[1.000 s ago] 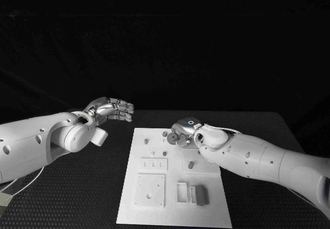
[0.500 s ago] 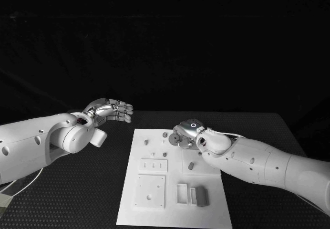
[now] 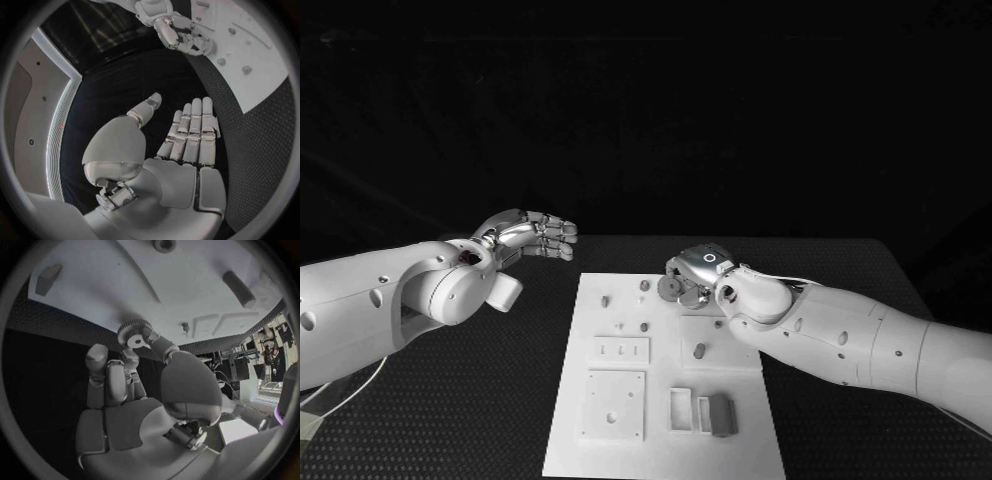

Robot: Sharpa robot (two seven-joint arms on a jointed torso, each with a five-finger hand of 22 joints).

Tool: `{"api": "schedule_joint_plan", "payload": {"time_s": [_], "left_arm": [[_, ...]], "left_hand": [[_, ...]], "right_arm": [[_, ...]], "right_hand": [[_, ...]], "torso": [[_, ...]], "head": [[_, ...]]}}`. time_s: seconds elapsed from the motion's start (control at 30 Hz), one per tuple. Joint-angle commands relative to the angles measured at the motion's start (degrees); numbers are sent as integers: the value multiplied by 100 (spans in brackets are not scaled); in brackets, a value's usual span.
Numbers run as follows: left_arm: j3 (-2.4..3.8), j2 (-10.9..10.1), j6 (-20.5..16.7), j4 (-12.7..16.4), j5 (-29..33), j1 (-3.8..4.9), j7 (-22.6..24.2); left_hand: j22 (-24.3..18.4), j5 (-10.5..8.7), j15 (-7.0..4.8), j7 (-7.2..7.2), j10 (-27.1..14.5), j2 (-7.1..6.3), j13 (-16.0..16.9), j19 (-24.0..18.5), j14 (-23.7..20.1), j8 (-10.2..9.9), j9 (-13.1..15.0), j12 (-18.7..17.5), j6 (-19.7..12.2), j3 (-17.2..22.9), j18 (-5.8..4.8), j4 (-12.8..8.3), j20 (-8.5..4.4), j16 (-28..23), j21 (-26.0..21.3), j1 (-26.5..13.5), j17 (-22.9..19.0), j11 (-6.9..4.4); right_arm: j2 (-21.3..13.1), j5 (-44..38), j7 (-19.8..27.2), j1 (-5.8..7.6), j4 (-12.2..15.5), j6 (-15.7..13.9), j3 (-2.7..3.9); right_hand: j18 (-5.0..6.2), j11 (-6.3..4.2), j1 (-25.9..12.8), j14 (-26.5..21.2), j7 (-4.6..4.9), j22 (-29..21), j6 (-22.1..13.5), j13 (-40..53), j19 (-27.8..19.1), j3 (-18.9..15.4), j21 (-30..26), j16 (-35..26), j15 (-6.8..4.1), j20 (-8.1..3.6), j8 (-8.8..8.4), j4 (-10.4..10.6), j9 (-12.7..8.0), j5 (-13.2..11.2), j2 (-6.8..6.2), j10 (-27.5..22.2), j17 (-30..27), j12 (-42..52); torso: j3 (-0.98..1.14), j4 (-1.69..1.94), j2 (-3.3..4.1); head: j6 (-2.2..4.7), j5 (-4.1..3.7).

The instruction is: Assemble the parts on the task board

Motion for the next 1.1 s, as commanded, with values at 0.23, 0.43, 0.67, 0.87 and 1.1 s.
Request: {"api": "schedule_joint_plan", "payload": {"time_s": [0.23, 0.43, 0.67, 0.87, 1.1], "left_arm": [[5, 6, 61, 17, -10, 6, 38], [5, 10, 63, 19, -10, 6, 44], [5, 11, 64, 19, -10, 6, 45], [5, 15, 76, 23, -10, 7, 49], [5, 12, 82, 26, -10, 7, 52]], "left_hand": [[0, -22, 14, 139, -17, -12, -7, -38, 20, -13, -7, -12, -20, -10, 83, 15, -1, -27, -31, -20, 8, 13], [0, -22, 14, 139, -17, -16, -8, -39, 20, -13, -7, -12, -20, -11, 82, 14, 0, -28, -31, -21, 8, 13], [0, -22, 15, 138, -18, -18, -8, -40, 20, -13, -7, -13, -20, -12, 82, 14, 0, -30, -32, -21, 10, 13], [0, -22, 15, 136, -19, -24, -8, -41, 19, -13, -7, -14, -20, -14, 82, 13, 0, -32, -32, -23, 11, 12], [0, -22, 15, 135, -19, -27, -9, -41, 19, -13, -7, -14, -20, -15, 81, 15, 1, -34, -32, -26, 12, 12]], "right_arm": [[80, -393, -155, 12, 223, 59, -1], [233, -580, -205, 11, 248, 63, -9], [405, -599, -234, 5, 180, 113, -56], [492, -592, -243, -4, 127, 148, -72], [557, -574, -235, -57, 63, 211, -91]], "right_hand": [[576, -18, -56, 17, 113, 69, 111, -14, 54, 15, -5, 13, -18, -7, -27, 50, -9, -15, -22, 46, -17, 14], [576, -19, -53, 20, 112, 65, 111, -20, 58, 23, -10, 9, -19, -9, -31, 60, -9, -15, -70, 52, -22, 7], [576, -20, -56, 22, 111, 61, 113, -27, 67, 37, -17, 4, -20, -9, -34, 90, -7, -14, -107, 60, -28, 1], [576, -20, -71, 27, 111, 58, 113, -32, 75, 47, -22, 1, -20, -9, -38, 131, -7, -14, -131, 65, -30, -4], [576, -20, -76, 27, 112, 57, 112, -33, 78, 52, -25, -1, -20, -9, -40, 149, -6, -14, -138, 66, -33, -5]], "torso": [[3, 9, 10], [1, 9, 6], [3, 22, 14], [-3, 18, 12], [1, 16, 11]], "head": [[8, -2], [19, -3], [25, -11], [14, -14], [7, -11]]}}
